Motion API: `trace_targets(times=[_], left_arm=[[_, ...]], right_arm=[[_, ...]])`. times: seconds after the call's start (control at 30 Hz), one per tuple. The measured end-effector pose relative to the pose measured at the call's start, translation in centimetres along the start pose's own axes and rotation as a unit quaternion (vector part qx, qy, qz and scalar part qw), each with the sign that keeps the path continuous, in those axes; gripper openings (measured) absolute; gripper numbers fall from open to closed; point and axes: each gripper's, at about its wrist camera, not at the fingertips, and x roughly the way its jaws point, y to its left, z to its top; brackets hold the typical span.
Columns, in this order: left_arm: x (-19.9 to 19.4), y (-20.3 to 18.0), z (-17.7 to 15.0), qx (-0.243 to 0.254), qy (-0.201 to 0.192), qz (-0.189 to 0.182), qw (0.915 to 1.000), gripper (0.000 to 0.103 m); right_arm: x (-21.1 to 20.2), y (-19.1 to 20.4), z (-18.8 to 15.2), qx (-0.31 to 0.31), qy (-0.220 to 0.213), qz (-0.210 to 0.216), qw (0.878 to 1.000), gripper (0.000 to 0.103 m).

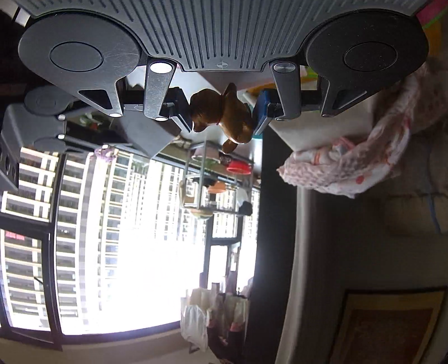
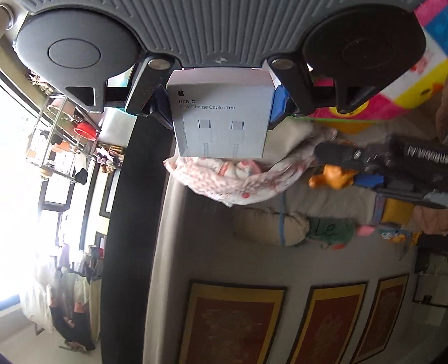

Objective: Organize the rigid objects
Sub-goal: 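Lower the cable box and toy dog into the pink box and release both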

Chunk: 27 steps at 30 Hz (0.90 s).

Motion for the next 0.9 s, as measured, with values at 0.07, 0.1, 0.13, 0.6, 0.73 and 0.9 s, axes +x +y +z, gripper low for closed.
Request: trace_targets(times=[0.07,0.1,0.13,0.6,0.73,0.9], left_arm=[[2.4,0.6,0.2,-0.016,0.017,-0.013,0.9996,0.052],[3.5,0.8,-0.1,-0.018,0.026,-0.014,0.9994,0.052],[4.5,1.0,-0.6,-0.020,0.034,-0.014,0.9991,0.052],[12.0,7.7,-10.4,-0.099,0.138,0.012,0.9854,0.050],[7.9,9.3,-10.4,-0.112,0.079,0.035,0.9899,0.050],[1.9,10.7,-11.4,-0.126,0.053,0.104,0.9851,0.050]], right_arm=[[1.8,-0.7,0.1,0.011,0.014,0.001,1.000,0.069],[2.8,-1.0,-0.2,0.017,0.024,0.002,1.000,0.069],[3.8,-1.3,-0.6,0.023,0.033,0.004,0.999,0.069],[8.6,-0.3,-9.7,0.034,0.111,0.009,0.993,0.086],[6.2,0.5,-11.8,0.031,0.110,0.002,0.993,0.088],[4.9,1.4,-14.6,0.053,0.145,0.014,0.988,0.088]])
